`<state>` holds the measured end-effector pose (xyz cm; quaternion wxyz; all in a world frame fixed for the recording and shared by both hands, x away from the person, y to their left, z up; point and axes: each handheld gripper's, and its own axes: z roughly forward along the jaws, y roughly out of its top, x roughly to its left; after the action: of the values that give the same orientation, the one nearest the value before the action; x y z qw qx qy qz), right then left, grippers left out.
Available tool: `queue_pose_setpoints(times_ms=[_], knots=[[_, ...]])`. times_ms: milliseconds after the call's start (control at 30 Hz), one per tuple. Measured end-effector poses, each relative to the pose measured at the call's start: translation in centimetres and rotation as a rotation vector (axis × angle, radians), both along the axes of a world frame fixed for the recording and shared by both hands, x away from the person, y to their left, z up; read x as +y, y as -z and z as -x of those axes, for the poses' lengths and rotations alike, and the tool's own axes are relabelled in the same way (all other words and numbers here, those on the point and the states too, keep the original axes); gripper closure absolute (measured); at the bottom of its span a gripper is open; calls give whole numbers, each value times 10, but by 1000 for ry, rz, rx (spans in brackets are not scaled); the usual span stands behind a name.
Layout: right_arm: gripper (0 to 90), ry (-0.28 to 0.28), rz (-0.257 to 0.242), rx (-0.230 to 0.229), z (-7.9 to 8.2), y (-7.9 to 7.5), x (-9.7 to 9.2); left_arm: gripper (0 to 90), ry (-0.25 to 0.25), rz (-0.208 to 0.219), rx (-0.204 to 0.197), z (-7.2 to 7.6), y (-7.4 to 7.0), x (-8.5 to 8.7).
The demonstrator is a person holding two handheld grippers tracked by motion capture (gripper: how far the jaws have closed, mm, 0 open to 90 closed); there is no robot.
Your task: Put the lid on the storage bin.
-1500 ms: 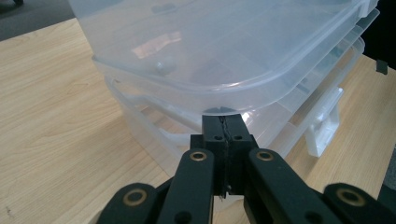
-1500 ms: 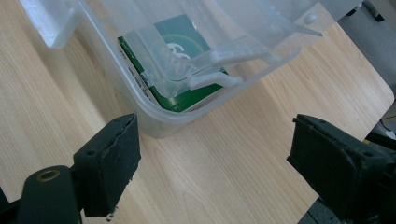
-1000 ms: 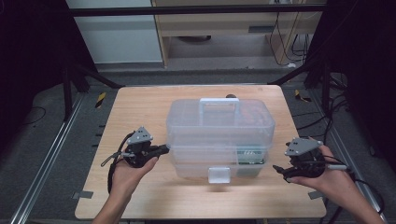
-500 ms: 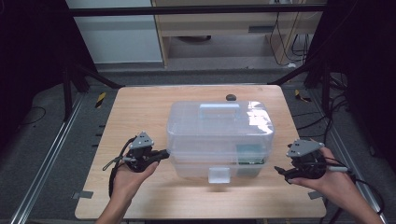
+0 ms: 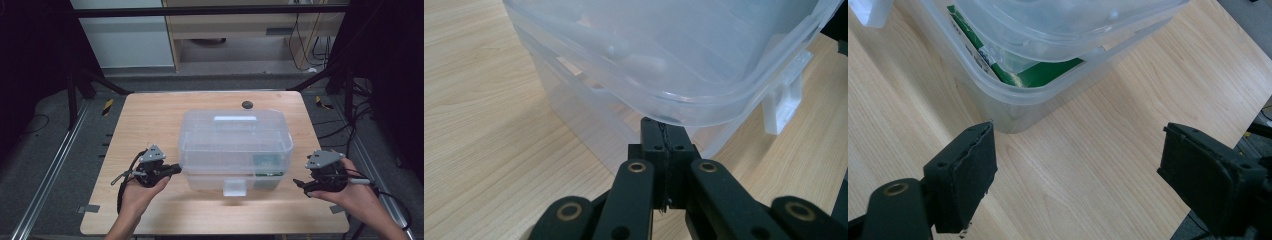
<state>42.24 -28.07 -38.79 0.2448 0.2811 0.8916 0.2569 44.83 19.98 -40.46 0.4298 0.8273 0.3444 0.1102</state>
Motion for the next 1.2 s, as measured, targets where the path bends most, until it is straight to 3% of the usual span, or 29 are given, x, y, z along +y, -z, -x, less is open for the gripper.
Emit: queue_pose_setpoints(times_ms=[100, 233, 367, 533, 633, 667, 733, 833, 933, 1100, 1200], knots=[[150, 6, 7, 0, 0, 1, -1, 895, -26, -34, -24, -2, -2, 9], [150, 17, 8, -4, -2, 2, -3, 891, -67, -33, -26, -6, -5, 25], [151, 33, 6, -12, -6, 6, -6, 887, -93, -65, -35, -11, -7, 37], [150, 63, 3, -20, -18, 12, -14, 876, -119, -138, -36, -21, 1, 47], [150, 79, 3, -26, -23, 13, -16, 865, -131, -155, -35, -25, 4, 49], [150, 100, -4, -32, -29, 15, -19, 848, -135, -183, -35, -29, 7, 51], [150, 133, -13, -38, -36, 17, -21, 769, -158, -201, -54, -34, 10, 52], [150, 178, -19, -47, -46, 21, -23, 471, -208, -230, -77, -45, 16, 54], [150, 218, -19, -52, -57, 28, -23, 301, -238, -243, -66, -58, 24, 56], [152, 275, -39, -51, -73, 38, -24, 154, -264, -251, -21, -75, 38, 59], [152, 322, -78, -24, -93, 51, -26, 90, -278, -260, 29, -91, 57, 59]])
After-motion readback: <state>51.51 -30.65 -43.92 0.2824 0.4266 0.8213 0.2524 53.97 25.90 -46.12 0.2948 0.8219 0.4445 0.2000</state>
